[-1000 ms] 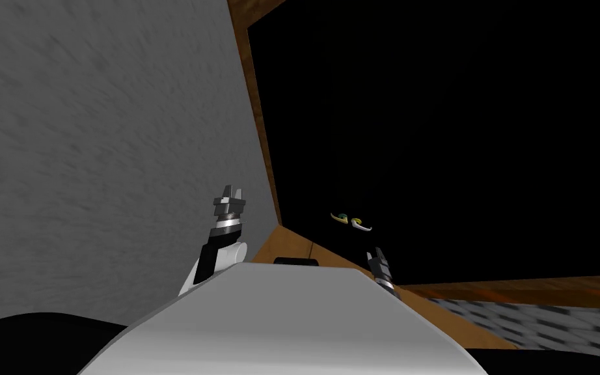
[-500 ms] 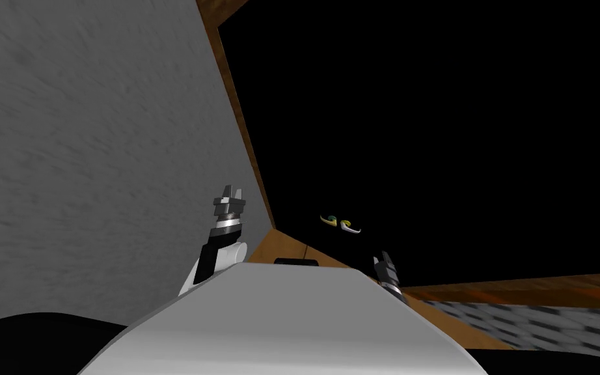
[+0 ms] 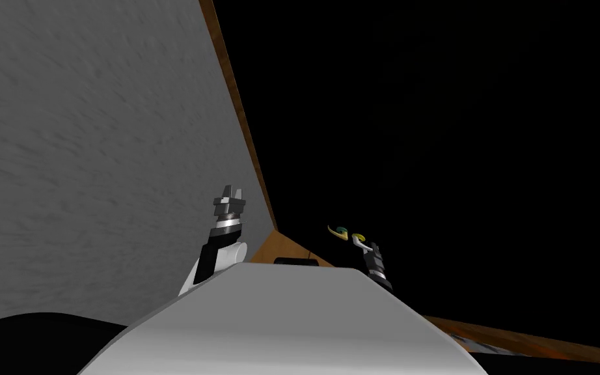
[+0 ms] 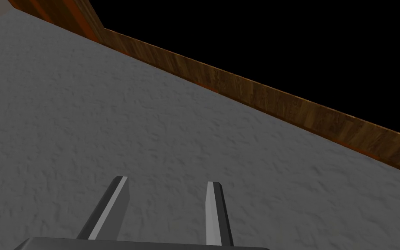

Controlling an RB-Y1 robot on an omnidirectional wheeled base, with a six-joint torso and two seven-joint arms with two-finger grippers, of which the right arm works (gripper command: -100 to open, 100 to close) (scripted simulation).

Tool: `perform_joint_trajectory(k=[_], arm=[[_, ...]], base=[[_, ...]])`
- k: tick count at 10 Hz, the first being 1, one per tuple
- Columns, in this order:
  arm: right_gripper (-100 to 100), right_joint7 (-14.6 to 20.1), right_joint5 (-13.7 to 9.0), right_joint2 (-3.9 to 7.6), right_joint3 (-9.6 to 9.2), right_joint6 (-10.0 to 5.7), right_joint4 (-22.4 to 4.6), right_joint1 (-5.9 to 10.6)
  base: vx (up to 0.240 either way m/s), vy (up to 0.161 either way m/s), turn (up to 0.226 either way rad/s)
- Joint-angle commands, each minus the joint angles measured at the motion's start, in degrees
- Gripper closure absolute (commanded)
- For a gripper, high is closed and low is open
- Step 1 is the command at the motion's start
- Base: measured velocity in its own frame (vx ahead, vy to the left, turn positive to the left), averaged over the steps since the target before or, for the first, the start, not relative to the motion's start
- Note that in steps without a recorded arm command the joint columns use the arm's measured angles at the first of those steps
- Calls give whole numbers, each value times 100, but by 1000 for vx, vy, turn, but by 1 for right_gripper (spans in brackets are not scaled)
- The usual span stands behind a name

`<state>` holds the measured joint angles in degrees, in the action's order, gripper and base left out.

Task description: Pull the door open

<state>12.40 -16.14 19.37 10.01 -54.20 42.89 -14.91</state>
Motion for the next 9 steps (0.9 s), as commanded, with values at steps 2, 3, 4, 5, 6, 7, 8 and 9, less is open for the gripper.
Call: perform_joint_trajectory(k=[2, 3, 4, 5, 6, 7, 8, 9], arm=[[100, 0, 0, 0, 0, 0, 0, 0], [100, 0, 0, 0, 0, 0, 0, 0], [100, 0, 0, 0, 0, 0, 0, 0], [100, 0, 0, 0, 0, 0, 0, 0], [100, 0, 0, 0, 0, 0, 0, 0], [100, 0, 0, 0, 0, 0, 0, 0], [100, 15, -14, 59, 64, 6, -125, -41], [100, 20, -15, 77, 81, 6, -162, -42]], base=[[33, 29, 0], [-31, -20, 11], [-20, -16, 28], [-9, -7, 12], [0, 0, 0], [0, 0, 0], [-151, -48, -127], [-205, -66, -94]])
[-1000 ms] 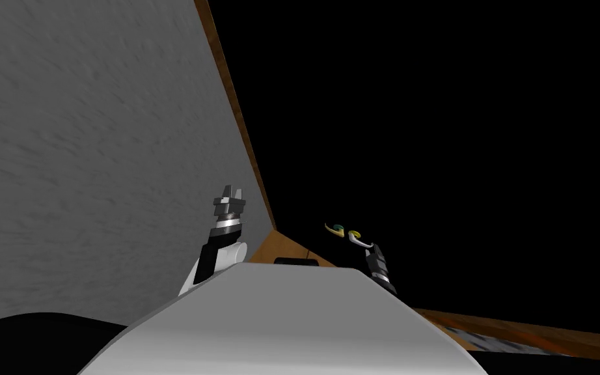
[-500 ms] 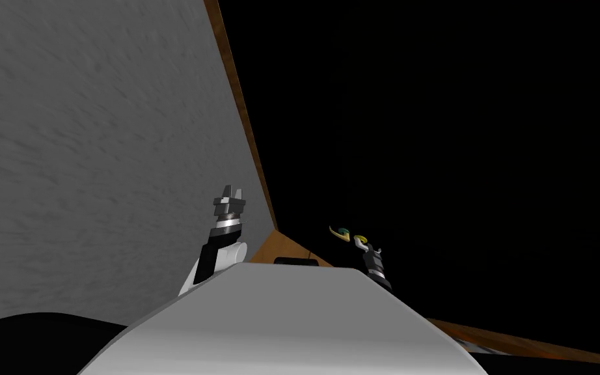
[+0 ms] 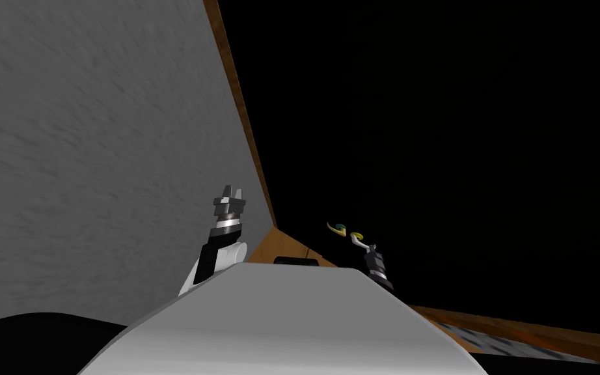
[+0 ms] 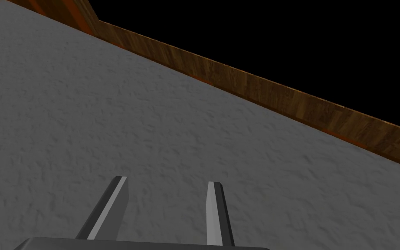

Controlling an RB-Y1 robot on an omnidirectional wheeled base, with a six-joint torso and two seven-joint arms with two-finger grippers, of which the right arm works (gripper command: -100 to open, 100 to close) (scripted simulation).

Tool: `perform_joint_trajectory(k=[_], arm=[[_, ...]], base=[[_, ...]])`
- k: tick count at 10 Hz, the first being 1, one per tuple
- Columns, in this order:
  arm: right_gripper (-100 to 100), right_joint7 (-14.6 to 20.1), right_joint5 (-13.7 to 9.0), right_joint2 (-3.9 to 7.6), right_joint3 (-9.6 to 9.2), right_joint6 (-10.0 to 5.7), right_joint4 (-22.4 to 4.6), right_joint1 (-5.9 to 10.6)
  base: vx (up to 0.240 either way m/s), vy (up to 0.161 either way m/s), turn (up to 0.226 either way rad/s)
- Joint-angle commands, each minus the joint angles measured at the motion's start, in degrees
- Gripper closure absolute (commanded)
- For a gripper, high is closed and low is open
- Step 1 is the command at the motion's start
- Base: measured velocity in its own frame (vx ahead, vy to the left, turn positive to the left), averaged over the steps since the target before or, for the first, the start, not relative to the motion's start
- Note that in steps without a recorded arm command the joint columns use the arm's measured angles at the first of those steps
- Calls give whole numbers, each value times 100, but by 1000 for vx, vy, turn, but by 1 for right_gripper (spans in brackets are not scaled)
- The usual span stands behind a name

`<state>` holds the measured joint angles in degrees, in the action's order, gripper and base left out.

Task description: Pull the door open

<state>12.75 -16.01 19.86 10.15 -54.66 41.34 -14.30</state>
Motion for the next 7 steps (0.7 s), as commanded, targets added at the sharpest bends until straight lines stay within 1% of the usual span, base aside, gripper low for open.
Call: perform_joint_trajectory(k=[1, 3, 4, 5, 6, 7], arm=[[100, -4, -25, 60, 95, 49, -85, -95], [100, 26, 12, 110, 120, 35, -263, -12], [-100, 93, 63, 100, -5, -49, -146, -46], [-100, 152, 98, 122, -72, -88, -91, -81], [-100, 216, 136, 145, -145, -130, -32, -119], [-100, 248, 155, 157, -181, -151, -2, -138]], base=[[-169, -7, -63], [-190, 0, -113], [-191, 36, 41], [-189, 170, 130], [-158, 217, 69], [-150, 147, 33]])
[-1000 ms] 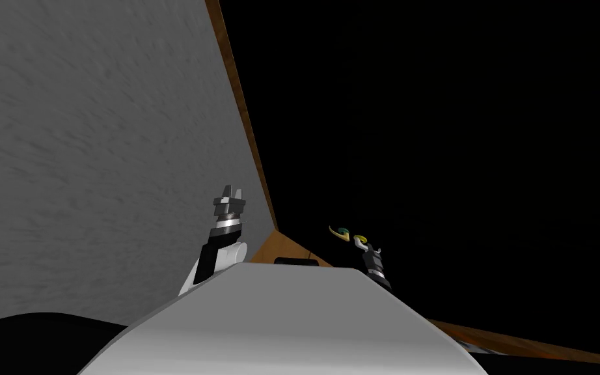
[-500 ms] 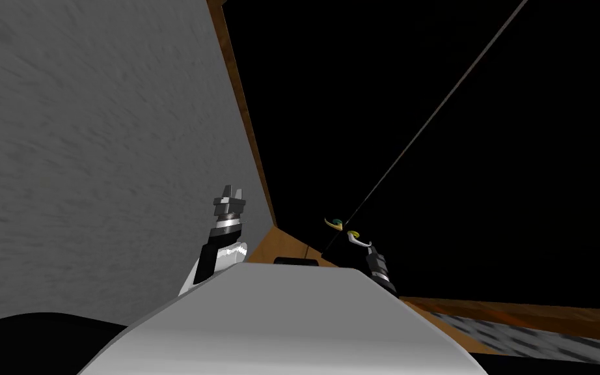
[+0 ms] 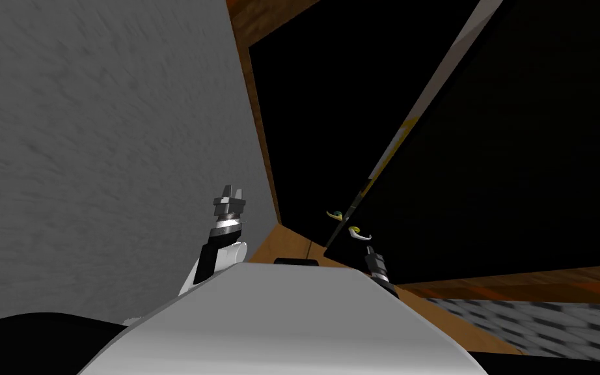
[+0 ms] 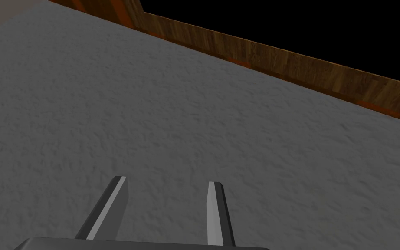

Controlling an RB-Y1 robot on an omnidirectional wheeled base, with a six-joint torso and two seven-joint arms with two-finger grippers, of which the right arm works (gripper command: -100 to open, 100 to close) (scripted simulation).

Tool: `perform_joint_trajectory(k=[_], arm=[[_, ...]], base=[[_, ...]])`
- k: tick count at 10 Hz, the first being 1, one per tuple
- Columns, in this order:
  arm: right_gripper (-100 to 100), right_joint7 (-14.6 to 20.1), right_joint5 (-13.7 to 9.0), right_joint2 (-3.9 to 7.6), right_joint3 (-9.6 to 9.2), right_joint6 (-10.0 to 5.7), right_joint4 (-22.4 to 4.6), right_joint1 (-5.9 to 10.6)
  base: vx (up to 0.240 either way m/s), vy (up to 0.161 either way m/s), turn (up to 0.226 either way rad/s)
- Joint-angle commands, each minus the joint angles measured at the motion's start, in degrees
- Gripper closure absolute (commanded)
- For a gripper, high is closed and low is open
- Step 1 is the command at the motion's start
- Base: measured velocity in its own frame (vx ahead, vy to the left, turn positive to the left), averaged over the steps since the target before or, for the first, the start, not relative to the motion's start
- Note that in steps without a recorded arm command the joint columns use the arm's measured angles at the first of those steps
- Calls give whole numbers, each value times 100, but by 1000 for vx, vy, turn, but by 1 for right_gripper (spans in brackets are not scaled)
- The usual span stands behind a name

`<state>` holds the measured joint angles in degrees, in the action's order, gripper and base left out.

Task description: Pull the door open

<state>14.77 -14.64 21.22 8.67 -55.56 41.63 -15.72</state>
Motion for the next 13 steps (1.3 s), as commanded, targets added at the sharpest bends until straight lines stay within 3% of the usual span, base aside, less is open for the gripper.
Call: perform_joint_trajectory(k=[1, 3, 6, 9, 10, 13], arm=[[-100, 105, 53, 42, -101, -99, 23, -31], [-100, 105, 62, 37, -118, -92, 69, -54], [-100, 6, 28, 16, -11, -3, -37, 34], [-100, -15, 37, -2, -15, -12, -94, 129], [100, -15, 37, -2, -15, -12, -94, 129], [100, -15, 37, -2, -15, -12, -94, 129]], base=[[-165, 121, 60], [-103, 96, 30], [84, -118, -23], [153, -62, 45], [-13, 0, -17], [-28, 7, -2]])
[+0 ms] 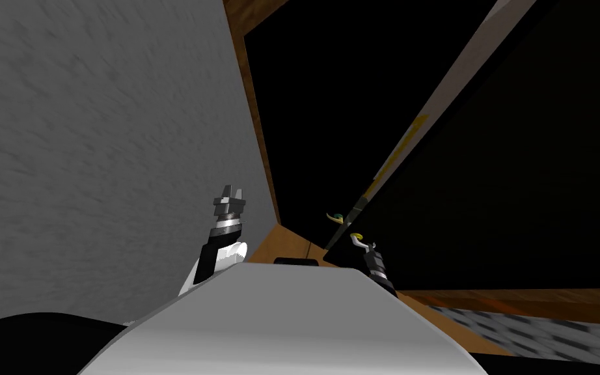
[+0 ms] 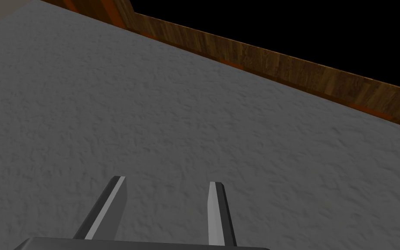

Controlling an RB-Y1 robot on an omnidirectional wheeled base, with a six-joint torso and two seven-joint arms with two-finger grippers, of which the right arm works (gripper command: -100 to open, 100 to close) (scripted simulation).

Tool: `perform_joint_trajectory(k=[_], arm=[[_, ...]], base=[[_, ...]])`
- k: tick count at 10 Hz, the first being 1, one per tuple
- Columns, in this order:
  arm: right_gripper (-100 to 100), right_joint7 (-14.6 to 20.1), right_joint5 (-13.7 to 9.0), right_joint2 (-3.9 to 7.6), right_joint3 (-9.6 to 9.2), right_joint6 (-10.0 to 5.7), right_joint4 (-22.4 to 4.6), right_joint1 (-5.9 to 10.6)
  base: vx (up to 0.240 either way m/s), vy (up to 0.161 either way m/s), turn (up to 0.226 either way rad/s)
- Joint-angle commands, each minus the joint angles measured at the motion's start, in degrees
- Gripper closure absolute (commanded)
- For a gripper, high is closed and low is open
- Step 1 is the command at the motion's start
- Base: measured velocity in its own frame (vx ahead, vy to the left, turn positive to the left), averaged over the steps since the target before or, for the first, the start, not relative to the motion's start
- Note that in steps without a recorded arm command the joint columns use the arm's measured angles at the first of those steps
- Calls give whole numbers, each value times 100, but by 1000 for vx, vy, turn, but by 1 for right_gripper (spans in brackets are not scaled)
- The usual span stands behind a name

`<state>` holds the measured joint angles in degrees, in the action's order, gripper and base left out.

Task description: Pull the door open

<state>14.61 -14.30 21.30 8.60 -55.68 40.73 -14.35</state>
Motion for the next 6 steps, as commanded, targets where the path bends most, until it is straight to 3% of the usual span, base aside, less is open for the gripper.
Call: perform_joint_trajectory(k=[1, 2, 3, 6], arm=[[100, 1, 3, -10, -7, -1, -4, -8], [100, 1, 3, -10, -7, -1, -4, -8], [100, 96, 103, 48, -173, -124, 72, -110], [100, 241, 251, 128, -417, -313, 187, -258]], base=[[-13, 3, -4], [-5, 2, -2], [-126, -39, 113], [-203, -61, 91]])
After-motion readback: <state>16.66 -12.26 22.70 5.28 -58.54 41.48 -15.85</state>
